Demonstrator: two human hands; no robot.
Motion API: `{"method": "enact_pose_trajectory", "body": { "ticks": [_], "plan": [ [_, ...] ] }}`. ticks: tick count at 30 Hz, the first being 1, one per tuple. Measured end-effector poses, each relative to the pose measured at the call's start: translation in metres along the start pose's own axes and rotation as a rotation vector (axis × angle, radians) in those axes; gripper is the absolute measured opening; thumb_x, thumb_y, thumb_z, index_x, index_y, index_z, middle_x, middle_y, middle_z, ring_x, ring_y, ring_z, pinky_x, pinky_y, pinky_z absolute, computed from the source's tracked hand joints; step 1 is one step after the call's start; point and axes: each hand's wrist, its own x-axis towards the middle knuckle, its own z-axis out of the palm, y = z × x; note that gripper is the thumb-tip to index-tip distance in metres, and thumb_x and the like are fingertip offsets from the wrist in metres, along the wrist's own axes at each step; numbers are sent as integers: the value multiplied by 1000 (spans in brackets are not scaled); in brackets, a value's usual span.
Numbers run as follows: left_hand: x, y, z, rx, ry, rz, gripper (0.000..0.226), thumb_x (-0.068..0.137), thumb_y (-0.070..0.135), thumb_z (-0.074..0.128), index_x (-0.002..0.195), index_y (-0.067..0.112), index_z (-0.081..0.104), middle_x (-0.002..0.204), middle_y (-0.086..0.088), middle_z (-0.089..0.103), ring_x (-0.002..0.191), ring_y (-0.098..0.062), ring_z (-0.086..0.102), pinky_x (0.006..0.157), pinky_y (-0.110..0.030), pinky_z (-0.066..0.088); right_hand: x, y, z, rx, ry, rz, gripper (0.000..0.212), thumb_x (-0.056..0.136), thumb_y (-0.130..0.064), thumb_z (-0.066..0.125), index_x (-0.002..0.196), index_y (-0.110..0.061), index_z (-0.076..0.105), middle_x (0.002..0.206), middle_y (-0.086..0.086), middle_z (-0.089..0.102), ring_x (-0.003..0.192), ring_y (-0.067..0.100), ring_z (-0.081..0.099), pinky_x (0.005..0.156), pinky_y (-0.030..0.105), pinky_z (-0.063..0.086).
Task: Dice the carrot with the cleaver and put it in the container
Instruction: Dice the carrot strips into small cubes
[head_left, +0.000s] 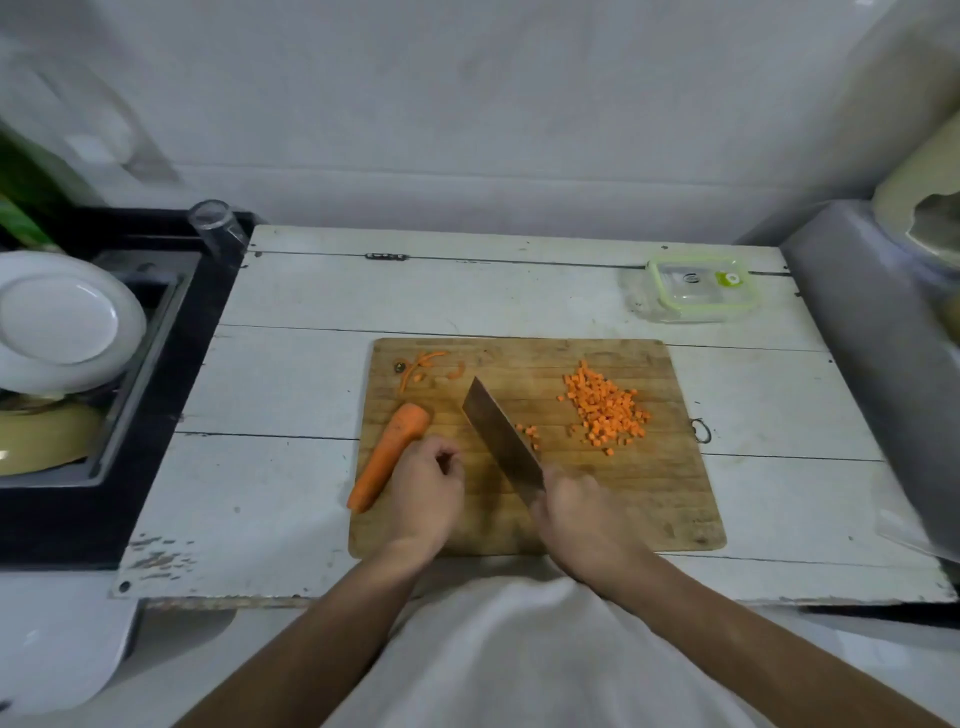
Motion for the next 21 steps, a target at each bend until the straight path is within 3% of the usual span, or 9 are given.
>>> {"method": "enact_pose_trajectory", "body": {
  "ticks": [2, 8, 12, 15, 17, 19, 21],
  "plan": [
    [1, -1, 0, 39, -35, -7, 11, 98, 16, 63, 98, 25, 69, 98, 13, 66, 90, 0, 58, 72, -7, 38, 5, -3, 3, 31, 24, 41, 18, 98, -24, 45, 110, -15, 55, 97, 12, 67, 89, 35, 66, 71, 40, 53],
    [3, 0, -2, 52, -62, -21, 12, 98, 14, 63, 97, 23, 70, 100, 12, 66, 91, -2, 59, 70, -6, 37, 19, 29, -11, 98, 158, 265, 19, 99, -15, 40, 112, -7, 51, 103, 17, 66, 95, 38, 63, 70, 36, 45],
    [4, 5, 2, 53, -95, -1, 14, 97, 14, 64, 94, 27, 68, 99, 13, 66, 93, -4, 61, 70, -6, 37, 28, 50, -17, 159, 166, 293, 19, 100, -19, 39, 109, -10, 53, 92, 12, 65, 80, 32, 65, 69, 38, 55],
    [5, 12, 2, -5, -144, -25, 18, 100, 14, 61, 100, 31, 68, 104, 16, 64, 99, -2, 59, 81, -12, 40, 23, 64, -24, 255, 169, 219, 17, 102, -26, 42, 108, -15, 54, 79, 4, 64, 65, 24, 68, 64, 42, 59],
    [6, 19, -5, -140, -128, -73, 22, 102, 13, 58, 101, 30, 70, 105, 19, 64, 104, -3, 60, 90, -19, 45, 13, 73, -35, 189, 177, 131, 15, 102, -25, 46, 111, -18, 56, 78, 3, 65, 65, 25, 67, 63, 39, 56],
    [11, 29, -16, -279, -49, -112, 23, 104, 12, 56, 100, 29, 72, 106, 15, 67, 103, -6, 63, 94, -26, 50, 0, 82, -48, -75, 257, 9, 13, 96, -15, 55, 108, -18, 57, 79, 7, 66, 64, 31, 64, 56, 36, 52],
    [19, 41, -26, -414, 18, -138, 29, 104, 6, 52, 100, 26, 73, 107, 5, 70, 99, -11, 66, 92, -30, 53, -6, 98, -56, -335, 421, -168, 36, 70, 5, 62, 99, -17, 59, 76, 6, 63, 54, 34, 58, 44, 32, 43]
  ]
}}
